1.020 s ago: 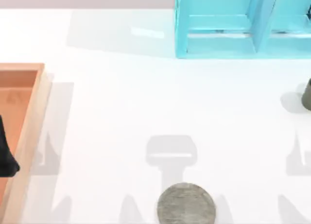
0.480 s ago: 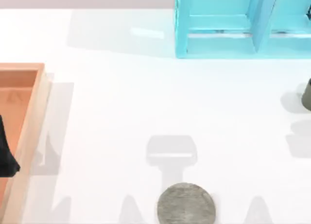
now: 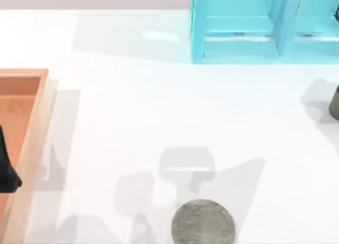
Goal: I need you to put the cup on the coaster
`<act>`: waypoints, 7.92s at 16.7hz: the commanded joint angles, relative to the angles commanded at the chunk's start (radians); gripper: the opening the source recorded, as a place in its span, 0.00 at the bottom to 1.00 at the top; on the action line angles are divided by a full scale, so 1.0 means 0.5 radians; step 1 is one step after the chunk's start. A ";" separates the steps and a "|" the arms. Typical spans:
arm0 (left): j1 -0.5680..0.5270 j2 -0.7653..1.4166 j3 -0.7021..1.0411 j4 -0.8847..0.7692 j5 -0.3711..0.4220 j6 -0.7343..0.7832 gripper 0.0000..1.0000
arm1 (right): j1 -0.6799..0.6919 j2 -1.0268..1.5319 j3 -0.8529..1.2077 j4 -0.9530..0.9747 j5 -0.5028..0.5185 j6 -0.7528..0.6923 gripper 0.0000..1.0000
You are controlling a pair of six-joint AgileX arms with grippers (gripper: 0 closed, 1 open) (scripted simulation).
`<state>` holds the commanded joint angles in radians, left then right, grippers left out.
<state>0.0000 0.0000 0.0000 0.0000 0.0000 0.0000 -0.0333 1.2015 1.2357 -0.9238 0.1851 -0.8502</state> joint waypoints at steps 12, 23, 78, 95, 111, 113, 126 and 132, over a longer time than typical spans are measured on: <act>0.000 0.000 0.000 0.000 0.000 0.000 1.00 | -0.008 1.576 1.196 -0.820 -0.289 -1.298 1.00; 0.000 0.000 0.000 0.000 0.000 0.000 1.00 | -0.008 1.784 1.302 -0.875 -0.365 -1.485 1.00; 0.000 0.000 0.000 0.000 0.000 0.000 1.00 | 0.999 1.809 0.744 -0.372 -0.394 1.041 0.00; 0.000 0.000 0.000 0.000 0.000 0.000 1.00 | 1.989 1.452 0.600 -0.461 -0.446 3.654 0.00; 0.000 0.000 0.000 0.000 0.000 0.000 1.00 | 1.978 1.541 0.193 0.034 -0.446 3.646 0.00; 0.000 0.000 0.000 0.000 0.000 0.000 1.00 | 1.978 1.541 0.193 0.034 -0.446 3.646 0.00; 0.000 0.000 0.000 0.000 0.000 0.000 1.00 | 1.978 1.541 0.193 0.034 -0.446 3.646 0.98; 0.000 0.000 0.000 0.000 0.000 0.000 1.00 | 1.978 1.541 0.193 0.034 -0.446 3.646 1.00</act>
